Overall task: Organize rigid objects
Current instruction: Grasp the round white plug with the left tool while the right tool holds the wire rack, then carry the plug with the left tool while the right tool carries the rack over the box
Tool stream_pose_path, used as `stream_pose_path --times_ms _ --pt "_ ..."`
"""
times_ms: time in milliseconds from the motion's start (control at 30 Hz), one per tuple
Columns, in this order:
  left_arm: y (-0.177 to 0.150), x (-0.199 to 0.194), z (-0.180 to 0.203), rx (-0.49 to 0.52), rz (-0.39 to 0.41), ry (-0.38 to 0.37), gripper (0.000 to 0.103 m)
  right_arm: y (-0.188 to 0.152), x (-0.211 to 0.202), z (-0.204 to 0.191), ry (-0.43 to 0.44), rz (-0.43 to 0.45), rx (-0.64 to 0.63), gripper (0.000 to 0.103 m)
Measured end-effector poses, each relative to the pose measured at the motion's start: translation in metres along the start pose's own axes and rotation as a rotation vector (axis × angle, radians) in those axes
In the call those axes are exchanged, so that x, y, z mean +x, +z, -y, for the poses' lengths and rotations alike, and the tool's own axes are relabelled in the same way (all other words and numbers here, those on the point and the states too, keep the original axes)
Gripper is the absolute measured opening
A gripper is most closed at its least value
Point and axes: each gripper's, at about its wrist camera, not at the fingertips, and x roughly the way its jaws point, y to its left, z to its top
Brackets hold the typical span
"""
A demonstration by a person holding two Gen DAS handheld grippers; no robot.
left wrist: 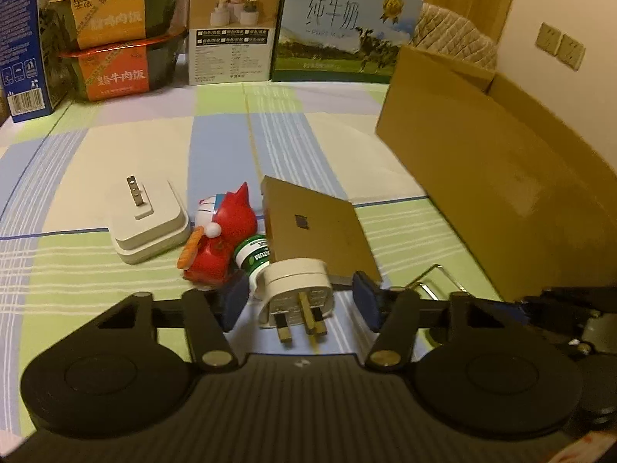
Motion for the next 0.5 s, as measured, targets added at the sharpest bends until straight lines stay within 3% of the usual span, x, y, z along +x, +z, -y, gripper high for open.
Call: stream_pose_path --times_ms 167,333,500 --pt "-0.004 -0.005 -0.001 0.017 -0.026 0.007 0.039 0.0 -0.001 0.002 0.026 -0.009 0.015 0.027" --pt "-0.02 -0.035 -0.013 0.045 -0.086 0.008 0.037 -0.001 -0.004 0.001 0.056 -0.024 0.021 0.027" --pt "-0.04 -0.055 -0.021 0.062 -0.094 0.005 0.037 -0.006 -0.007 -0.007 0.079 -0.038 -0.001 0.027"
